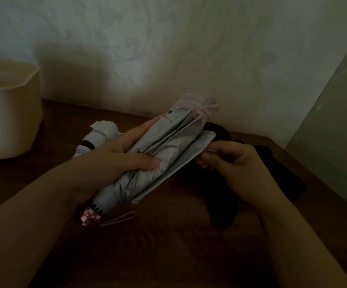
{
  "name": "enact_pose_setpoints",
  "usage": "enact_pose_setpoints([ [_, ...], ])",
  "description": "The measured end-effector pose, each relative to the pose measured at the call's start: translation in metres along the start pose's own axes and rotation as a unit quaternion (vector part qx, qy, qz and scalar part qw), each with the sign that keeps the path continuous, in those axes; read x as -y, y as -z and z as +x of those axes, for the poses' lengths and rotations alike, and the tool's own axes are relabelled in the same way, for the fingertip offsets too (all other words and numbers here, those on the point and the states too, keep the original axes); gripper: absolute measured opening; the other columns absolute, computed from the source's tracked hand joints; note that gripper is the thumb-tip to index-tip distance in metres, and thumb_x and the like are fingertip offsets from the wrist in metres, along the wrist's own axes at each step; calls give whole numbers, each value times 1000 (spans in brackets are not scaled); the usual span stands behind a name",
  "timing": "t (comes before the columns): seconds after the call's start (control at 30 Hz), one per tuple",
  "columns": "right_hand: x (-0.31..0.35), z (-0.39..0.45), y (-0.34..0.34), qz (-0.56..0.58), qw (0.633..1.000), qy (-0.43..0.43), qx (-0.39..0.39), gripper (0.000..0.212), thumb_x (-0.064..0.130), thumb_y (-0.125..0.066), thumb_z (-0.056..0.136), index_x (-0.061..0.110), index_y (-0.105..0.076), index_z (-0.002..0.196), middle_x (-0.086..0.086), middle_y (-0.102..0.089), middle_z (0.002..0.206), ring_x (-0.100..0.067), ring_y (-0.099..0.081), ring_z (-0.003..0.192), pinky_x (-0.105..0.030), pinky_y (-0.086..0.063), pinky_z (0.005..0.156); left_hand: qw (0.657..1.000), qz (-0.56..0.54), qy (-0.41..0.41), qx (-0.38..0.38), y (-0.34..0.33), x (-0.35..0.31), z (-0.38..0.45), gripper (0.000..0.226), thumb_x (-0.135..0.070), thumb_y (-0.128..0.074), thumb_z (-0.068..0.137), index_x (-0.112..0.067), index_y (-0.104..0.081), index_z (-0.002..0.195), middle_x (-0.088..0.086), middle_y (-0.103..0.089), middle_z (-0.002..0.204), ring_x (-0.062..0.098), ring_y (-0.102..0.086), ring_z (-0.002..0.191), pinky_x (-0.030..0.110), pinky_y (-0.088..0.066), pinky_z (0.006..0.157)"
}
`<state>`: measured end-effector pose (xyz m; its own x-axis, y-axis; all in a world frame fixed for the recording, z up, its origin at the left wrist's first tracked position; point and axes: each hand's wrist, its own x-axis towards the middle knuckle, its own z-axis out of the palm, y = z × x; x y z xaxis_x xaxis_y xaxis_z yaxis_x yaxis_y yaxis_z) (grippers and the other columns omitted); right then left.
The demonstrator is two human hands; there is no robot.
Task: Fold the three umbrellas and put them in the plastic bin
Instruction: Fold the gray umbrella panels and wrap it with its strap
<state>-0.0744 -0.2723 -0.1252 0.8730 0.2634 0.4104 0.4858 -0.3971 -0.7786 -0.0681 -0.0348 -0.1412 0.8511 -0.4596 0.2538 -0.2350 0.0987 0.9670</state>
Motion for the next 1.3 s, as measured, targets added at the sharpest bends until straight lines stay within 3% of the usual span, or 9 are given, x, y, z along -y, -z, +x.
enact_pose_setpoints([
  [0.2,-1,1,-10,-117,984,121,62,22,12,-60,89,30,-70,99,19,-60,115,3,-53,112,-12,-42,93,1000,7,0,3,1,-1,-1,86,-14,-81,65,-58,-40,126,-30,-60,118,-1,-62,104,12,-52,73],
  [0.5,10,-3,16,-189,972,105,96,14,30,-60,84,32,-73,89,21,-67,93,5,-60,92,-9,-45,77,998,44,-31,-21,0,2,3,79,-7,-65,71,-53,-35,128,-35,-44,131,-10,-53,113,9,-48,81],
  [0.6,16,-2,5,-338,908,227,102,22,36,-57,85,24,-74,90,14,-67,89,-2,-54,87,-13,-47,67,998,67,-2,5,-1,10,6,76,1,-61,82,-55,-36,126,-35,-47,129,-11,-54,111,9,-49,80],
  [0.67,17,1,-3,-402,862,303,61,25,30,-52,82,20,-75,84,6,-66,92,-9,-49,90,-27,-47,69,995,96,6,11,-1,13,8,75,1,-59,85,-58,-35,125,-39,-46,124,-15,-53,107,6,-48,77],
  [0.83,17,-2,-15,-456,820,347,14,21,29,-53,81,19,-71,83,-7,-61,119,-23,-43,119,-31,-34,96,981,186,21,41,-4,16,9,75,-7,-60,88,-67,-28,118,-42,-50,113,-19,-54,100,4,-47,76],
  [0.97,10,0,-15,-455,827,330,20,23,25,-50,83,16,-70,89,-2,-71,93,-18,-58,93,-26,-36,82,966,250,33,53,-6,15,7,78,-16,-61,89,-75,-20,119,-40,-44,127,-15,-48,113,14,-45,95],
  [1.17,14,-1,-16,-410,869,276,-26,24,25,-46,84,18,-69,82,7,-62,64,-10,-56,56,-19,-42,50,934,351,22,61,-20,6,-1,74,-38,-57,88,-80,-6,120,-29,-50,130,-7,-56,106,21,-50,92],
  [1.23,18,-3,-10,-311,927,191,-88,20,33,-48,88,27,-65,78,15,-55,58,-3,-54,55,-9,-40,50,912,405,15,68,-26,5,-6,64,-59,-50,82,-83,0,114,-30,-55,119,-10,-58,94,14,-50,83],
  [1.3,16,-2,0,-216,954,126,-166,22,30,-55,91,28,-57,69,10,-55,56,-3,-56,54,-7,-40,51,881,460,9,110,-37,7,-9,57,-61,-43,85,-82,2,114,-31,-55,85,-12,-53,69,6,-43,65],
])
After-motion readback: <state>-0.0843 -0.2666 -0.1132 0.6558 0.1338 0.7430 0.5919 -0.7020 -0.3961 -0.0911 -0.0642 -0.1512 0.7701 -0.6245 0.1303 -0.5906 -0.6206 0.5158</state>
